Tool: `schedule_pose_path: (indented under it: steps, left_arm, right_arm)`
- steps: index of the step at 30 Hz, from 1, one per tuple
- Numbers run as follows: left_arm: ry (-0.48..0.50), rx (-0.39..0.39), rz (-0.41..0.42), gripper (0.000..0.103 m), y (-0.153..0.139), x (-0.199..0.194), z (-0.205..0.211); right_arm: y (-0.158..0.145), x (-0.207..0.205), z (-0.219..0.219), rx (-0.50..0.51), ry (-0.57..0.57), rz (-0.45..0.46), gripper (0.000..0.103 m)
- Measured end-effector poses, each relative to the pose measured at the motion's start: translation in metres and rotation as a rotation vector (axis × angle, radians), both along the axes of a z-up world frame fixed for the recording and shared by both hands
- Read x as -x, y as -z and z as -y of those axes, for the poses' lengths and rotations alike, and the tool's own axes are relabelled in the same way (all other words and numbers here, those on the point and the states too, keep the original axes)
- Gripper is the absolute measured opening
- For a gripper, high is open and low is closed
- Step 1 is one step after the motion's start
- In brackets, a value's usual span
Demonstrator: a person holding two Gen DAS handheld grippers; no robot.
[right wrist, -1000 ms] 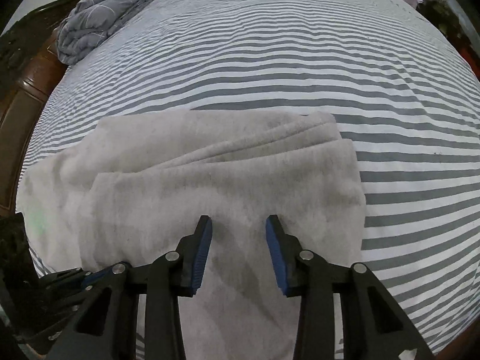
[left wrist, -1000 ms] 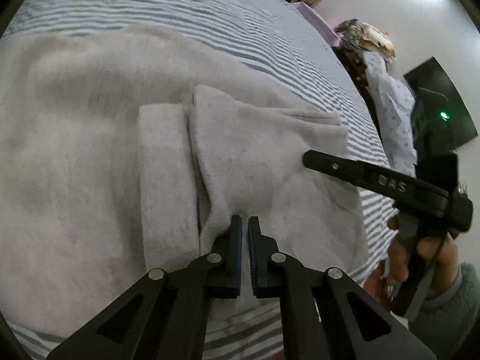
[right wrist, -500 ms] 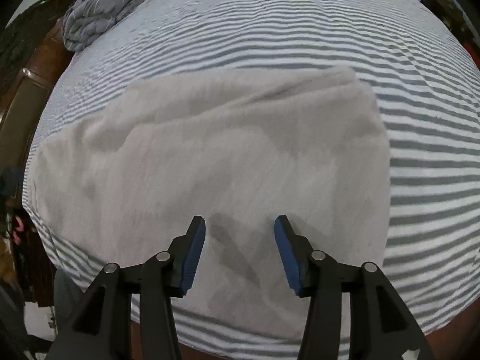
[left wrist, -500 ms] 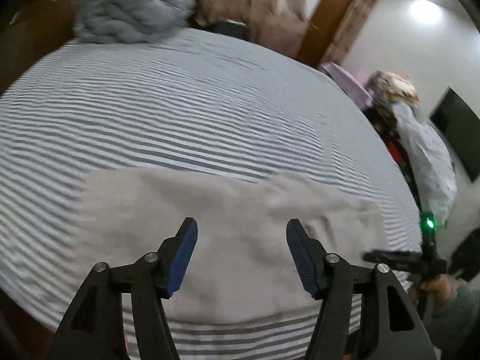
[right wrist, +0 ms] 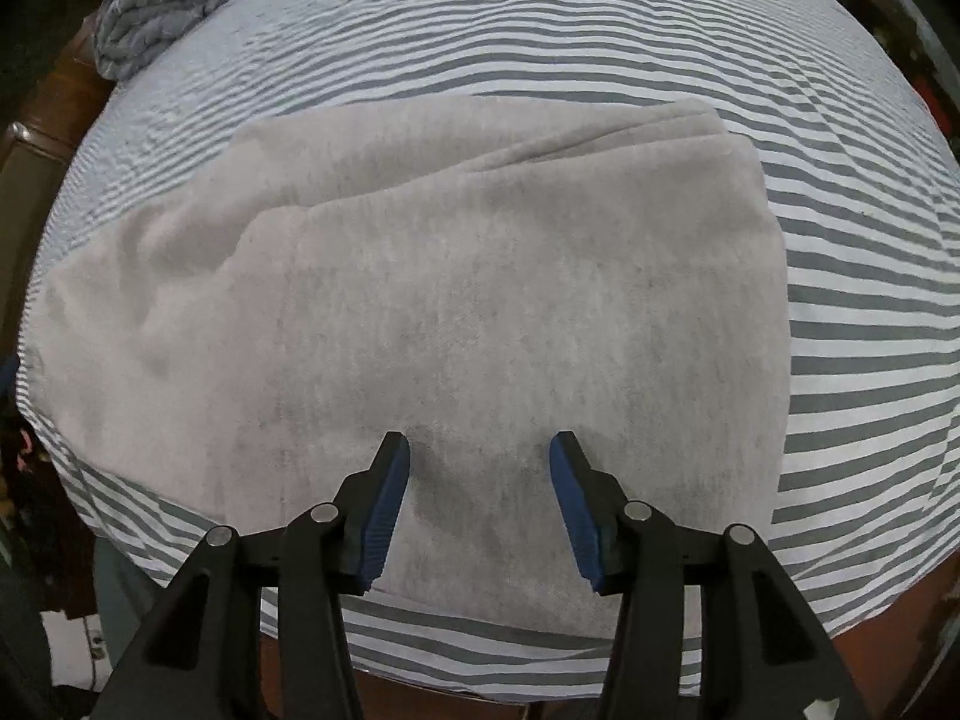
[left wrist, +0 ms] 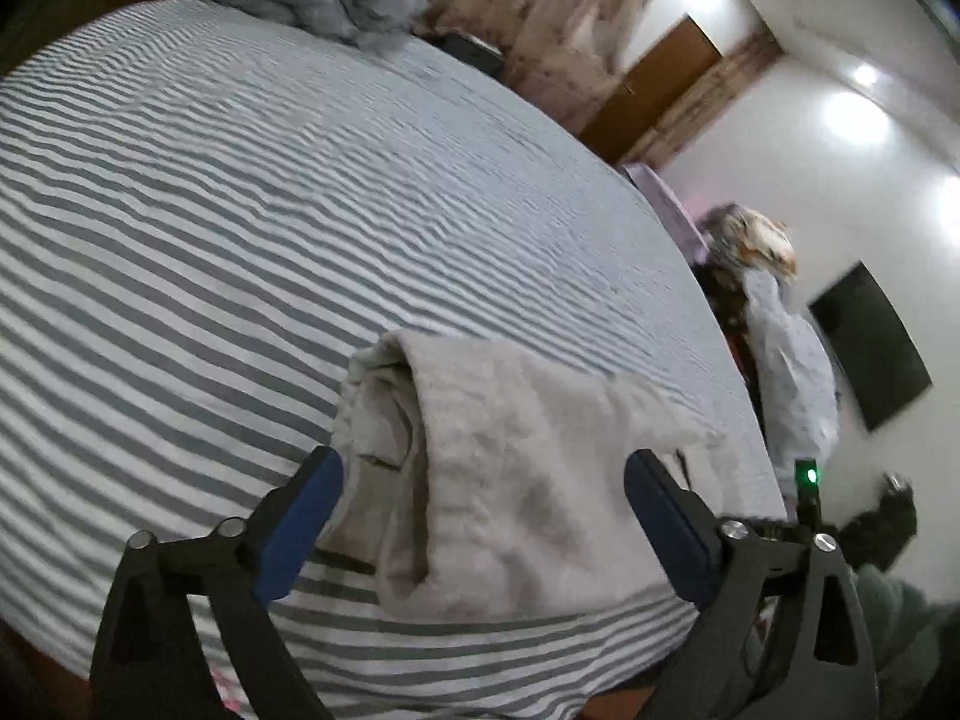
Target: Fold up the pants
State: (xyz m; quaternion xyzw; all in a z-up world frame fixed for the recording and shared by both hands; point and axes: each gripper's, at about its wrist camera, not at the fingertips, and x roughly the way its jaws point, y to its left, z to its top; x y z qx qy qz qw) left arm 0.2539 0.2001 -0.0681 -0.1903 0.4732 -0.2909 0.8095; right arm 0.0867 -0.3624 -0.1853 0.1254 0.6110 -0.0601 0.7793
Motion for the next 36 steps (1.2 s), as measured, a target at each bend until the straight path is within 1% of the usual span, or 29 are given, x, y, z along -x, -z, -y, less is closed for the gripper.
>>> schedule_pose_path:
  steps: [2, 7, 8, 9, 10, 11, 13, 14, 16, 17, 18, 20, 22, 23, 24, 26, 28, 29, 30, 32, 36]
  left_arm:
    - [0.045, -0.017, -0.043, 0.095, 0.018, -0.01, 0.005]
    - [0.081, -0.064, -0.175, 0.095, 0.071, -0.034, 0.01]
    - [0.088, -0.059, -0.188, 0.095, 0.079, -0.034, 0.008]
    - [0.093, -0.043, -0.179, 0.095, 0.08, -0.033, 0.006]
    - [0.092, -0.027, -0.154, 0.095, 0.079, -0.033, 0.006]
    - [0.092, -0.023, -0.148, 0.095, 0.078, -0.033, 0.007]
    - [0.101, -0.027, -0.148, 0.087, 0.078, -0.033, 0.013]
    - [0.1, -0.044, -0.144, 0.086, 0.077, -0.031, 0.017]
    - [0.111, -0.061, -0.138, 0.08, 0.075, -0.03, 0.02]
    - [0.111, -0.046, -0.145, 0.069, 0.074, -0.029, 0.019]
    - [0.107, -0.032, -0.149, 0.06, 0.069, -0.024, 0.013]
    - [0.107, -0.024, -0.139, 0.059, 0.072, -0.023, 0.009]
    - [0.092, -0.023, -0.149, 0.063, 0.078, -0.026, 0.011]
    - [0.087, -0.021, -0.151, 0.068, 0.079, -0.029, 0.014]
    - [0.085, -0.025, -0.153, 0.069, 0.08, -0.03, 0.017]
    - [0.057, -0.045, -0.142, 0.069, 0.078, -0.031, 0.026]
    - [0.039, -0.087, -0.121, 0.061, 0.073, -0.026, 0.032]
    - [0.026, -0.1, -0.111, 0.054, 0.068, -0.023, 0.034]
    - [0.017, -0.115, -0.097, 0.045, 0.063, -0.019, 0.036]
    - [-0.006, -0.154, -0.072, 0.036, 0.048, -0.011, 0.042]
    - [-0.051, -0.208, -0.052, 0.03, 0.025, 0.002, 0.056]
  right_arm:
    - [0.002, -0.003, -0.004, 0.018, -0.006, -0.01, 0.052]
    - [0.005, -0.011, -0.011, 0.053, -0.017, -0.024, 0.056]
    - [0.005, -0.013, -0.012, 0.057, -0.02, -0.025, 0.057]
    - [0.006, -0.016, -0.012, 0.06, -0.023, -0.026, 0.058]
    - [0.007, -0.017, -0.014, 0.067, -0.026, -0.026, 0.059]
    - [0.007, -0.018, -0.015, 0.07, -0.027, -0.026, 0.06]
    - [0.008, -0.021, -0.017, 0.075, -0.027, -0.024, 0.063]
    - [0.009, -0.022, -0.018, 0.078, -0.027, -0.023, 0.064]
    - [0.009, -0.025, -0.02, 0.082, -0.028, -0.02, 0.066]
    - [0.009, -0.026, -0.021, 0.083, -0.028, -0.017, 0.067]
    - [0.01, -0.028, -0.022, 0.083, -0.027, -0.015, 0.067]
    - [0.011, -0.03, -0.025, 0.083, -0.027, -0.009, 0.067]
    - [0.01, -0.028, -0.023, 0.083, -0.028, -0.006, 0.068]
    - [0.01, -0.027, -0.021, 0.082, -0.026, -0.006, 0.068]
    - [0.01, -0.027, -0.02, 0.082, -0.025, -0.007, 0.068]
    - [0.009, -0.027, -0.02, 0.08, -0.024, -0.006, 0.068]
    - [0.008, -0.026, -0.019, 0.075, -0.024, -0.004, 0.068]
    - [0.008, -0.026, -0.018, 0.071, -0.024, -0.002, 0.068]
    - [0.007, -0.025, -0.017, 0.069, -0.024, -0.001, 0.068]
    - [0.007, -0.023, -0.016, 0.065, -0.02, 0.008, 0.068]
    - [0.002, -0.018, -0.014, 0.054, -0.017, 0.029, 0.068]
